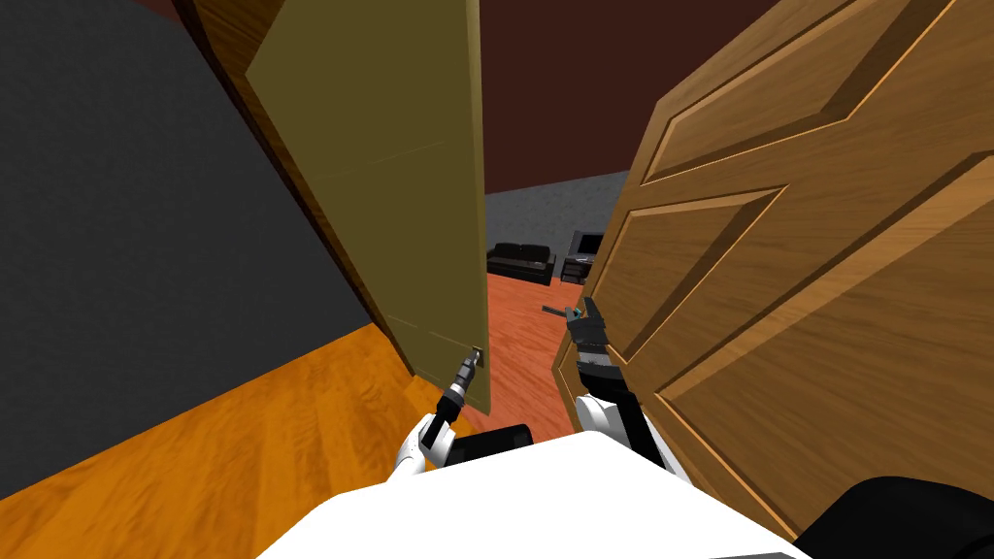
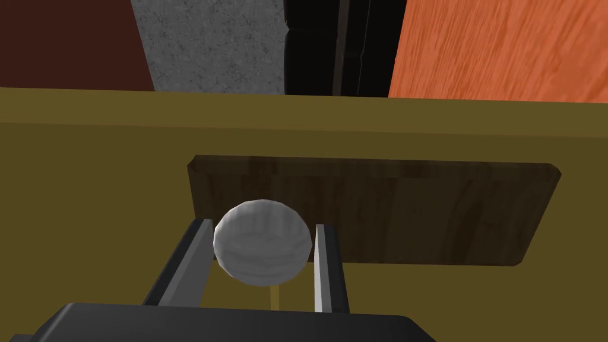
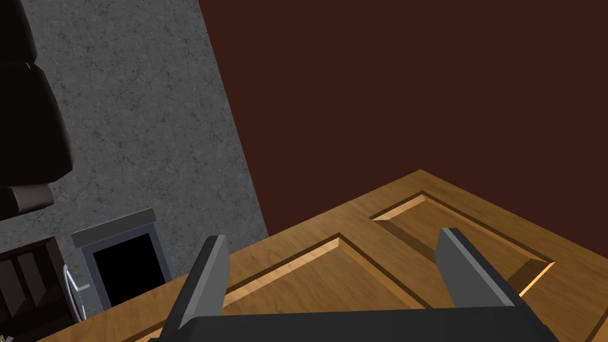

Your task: Push the door open

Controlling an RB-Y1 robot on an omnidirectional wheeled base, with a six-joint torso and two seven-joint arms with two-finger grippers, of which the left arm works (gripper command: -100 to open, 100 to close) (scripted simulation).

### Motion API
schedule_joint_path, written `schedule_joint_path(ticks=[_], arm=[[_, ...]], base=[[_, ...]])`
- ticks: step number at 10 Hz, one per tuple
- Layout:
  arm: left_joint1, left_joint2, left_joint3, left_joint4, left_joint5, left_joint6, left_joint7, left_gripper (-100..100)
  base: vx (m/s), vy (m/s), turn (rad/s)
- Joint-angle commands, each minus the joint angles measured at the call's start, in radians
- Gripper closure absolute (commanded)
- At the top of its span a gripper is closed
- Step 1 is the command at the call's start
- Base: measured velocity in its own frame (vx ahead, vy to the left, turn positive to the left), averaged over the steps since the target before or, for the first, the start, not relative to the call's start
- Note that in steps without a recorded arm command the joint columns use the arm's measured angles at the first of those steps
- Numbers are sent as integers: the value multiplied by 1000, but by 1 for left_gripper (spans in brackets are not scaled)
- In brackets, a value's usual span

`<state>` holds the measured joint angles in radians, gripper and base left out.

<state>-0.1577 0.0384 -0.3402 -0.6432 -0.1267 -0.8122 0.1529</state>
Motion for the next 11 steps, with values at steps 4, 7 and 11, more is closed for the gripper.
schedule_joint_path(ticks=[4, 7, 11], arm=[[1, 10, 19, 2, 13, 2, -16, 100], [0, 18, 48, 4, 34, 4, -42, 100], [13, 20, 42, -22, 36, 21, -37, -100]], base=[[70, -28, 16], [204, -72, 56], [-42, -9, 41]])
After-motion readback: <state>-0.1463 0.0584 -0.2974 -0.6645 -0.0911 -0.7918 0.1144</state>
